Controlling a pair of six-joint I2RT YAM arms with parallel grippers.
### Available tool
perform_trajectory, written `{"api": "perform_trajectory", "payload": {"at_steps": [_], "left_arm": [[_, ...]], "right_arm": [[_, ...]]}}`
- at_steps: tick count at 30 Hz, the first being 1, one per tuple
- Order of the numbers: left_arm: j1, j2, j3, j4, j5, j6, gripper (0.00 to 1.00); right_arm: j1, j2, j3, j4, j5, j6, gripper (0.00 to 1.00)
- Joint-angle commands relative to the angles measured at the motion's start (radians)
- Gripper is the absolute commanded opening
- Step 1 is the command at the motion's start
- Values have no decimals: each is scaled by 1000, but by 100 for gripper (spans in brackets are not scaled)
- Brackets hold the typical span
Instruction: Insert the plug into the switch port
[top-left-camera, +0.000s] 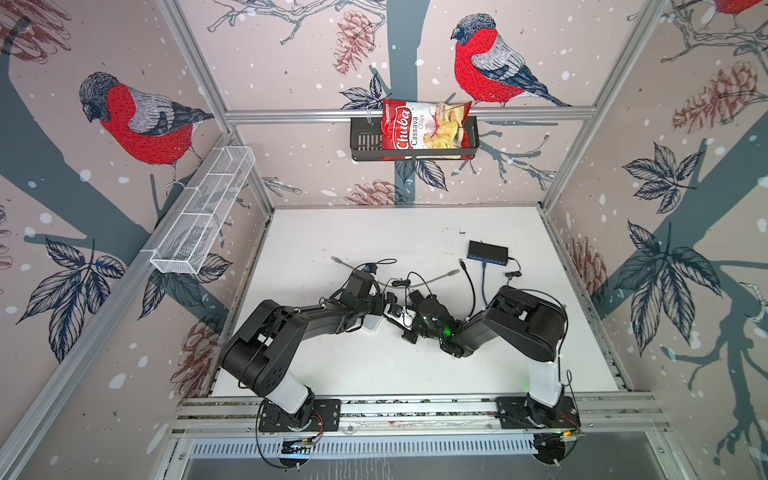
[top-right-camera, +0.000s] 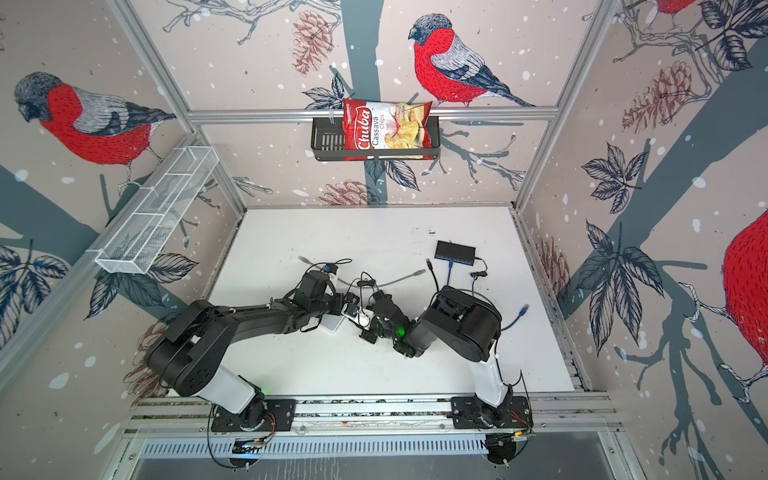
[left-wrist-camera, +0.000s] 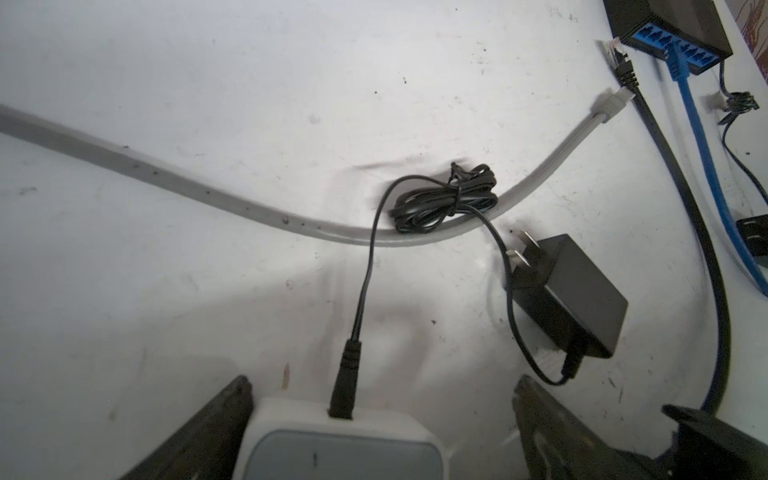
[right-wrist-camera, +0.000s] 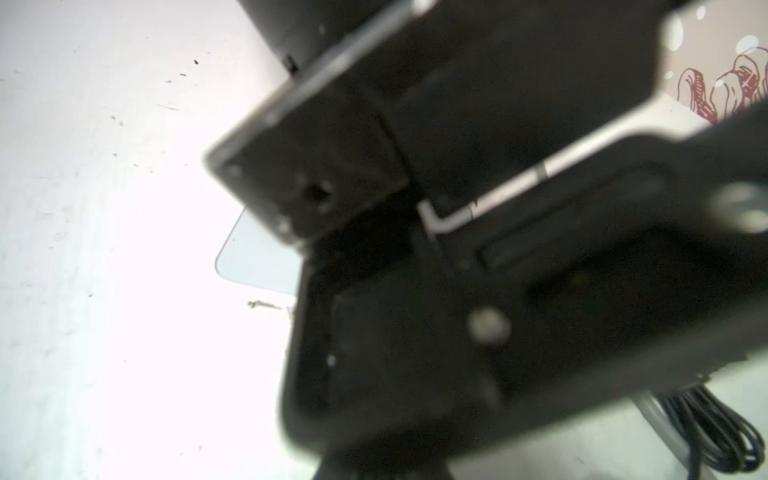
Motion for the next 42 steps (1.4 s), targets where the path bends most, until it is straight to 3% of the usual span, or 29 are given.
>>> {"api": "perform_trajectory", "payload": {"at_steps": [1,24,42], "left_arm": [[-10,17,-13,-12,207,-78,96],[-75,116,-9,64,337,-11,92],[-91,143,11,44,377,17,91]], "right_arm": [[6,6,28,83,50,5,6],[16,35,115,102,0,-81,6],[14,75,148,177,-1,-41,8]]}}
